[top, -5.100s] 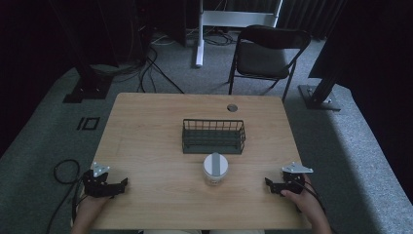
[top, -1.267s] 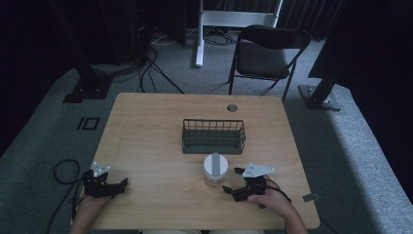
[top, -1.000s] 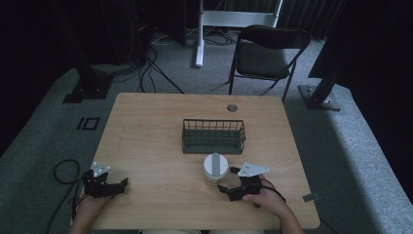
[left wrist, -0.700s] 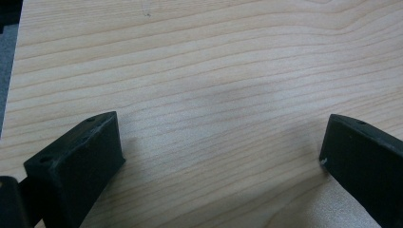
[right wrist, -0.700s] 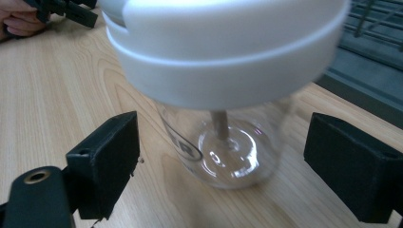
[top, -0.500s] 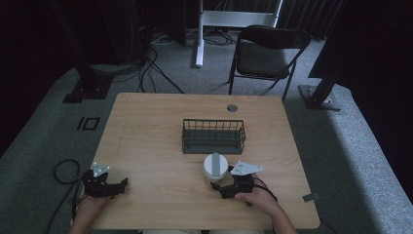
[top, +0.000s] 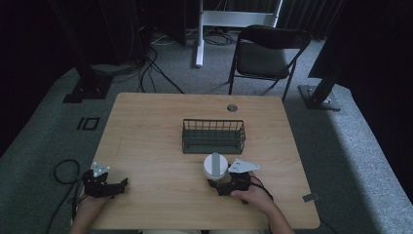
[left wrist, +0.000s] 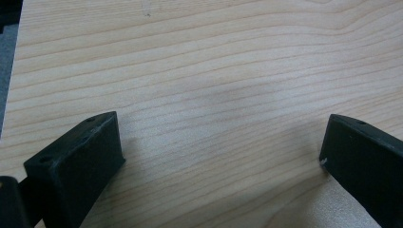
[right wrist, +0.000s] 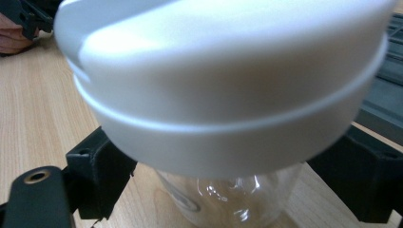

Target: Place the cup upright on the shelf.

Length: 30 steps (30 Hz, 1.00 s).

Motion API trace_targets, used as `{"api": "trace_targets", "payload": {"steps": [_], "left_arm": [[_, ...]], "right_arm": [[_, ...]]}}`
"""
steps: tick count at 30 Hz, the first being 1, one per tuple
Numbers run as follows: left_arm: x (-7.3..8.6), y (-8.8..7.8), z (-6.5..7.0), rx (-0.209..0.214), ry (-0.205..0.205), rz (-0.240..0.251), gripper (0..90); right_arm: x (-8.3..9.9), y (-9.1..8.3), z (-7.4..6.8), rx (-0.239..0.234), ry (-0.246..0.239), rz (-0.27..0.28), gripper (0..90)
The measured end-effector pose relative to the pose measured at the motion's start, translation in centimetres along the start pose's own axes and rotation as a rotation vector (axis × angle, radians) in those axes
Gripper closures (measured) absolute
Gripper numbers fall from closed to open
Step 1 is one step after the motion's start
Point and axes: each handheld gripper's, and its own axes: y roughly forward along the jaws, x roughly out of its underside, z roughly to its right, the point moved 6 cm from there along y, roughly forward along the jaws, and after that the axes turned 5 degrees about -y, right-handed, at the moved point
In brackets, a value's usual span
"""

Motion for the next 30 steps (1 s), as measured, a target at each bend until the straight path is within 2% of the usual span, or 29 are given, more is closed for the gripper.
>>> {"api": "trace_targets", "payload": {"steps": [9,19,22,26,30], "left_arm": [[0.00,0.00,0.00,0.000,0.000,0.000,0.6],[0.00,0.00,0.00,0.000,0.000,0.000,0.6],[0.00,0.00,0.00,0.000,0.000,0.000,0.6],[0.00,0.00,0.01,0.000,-0.001,0.000,0.6],[0.00,0.00,0.00,0.000,0.000,0.000,0.6]], "right_arm": [[-0.12,0.41,0.06,0.001,0.009,0.013,12.8],[-0.23,0.80,0.04,0.002,-0.004,0.015,14.5],[-0.32,0.82,0.08,0.017,0.002,0.024,15.9],[-0.67,0.59,0.24,0.039,-0.016,0.035,18.3],[-0.65,0.54,0.31,0.041,-0.016,0.039,18.3]]}}
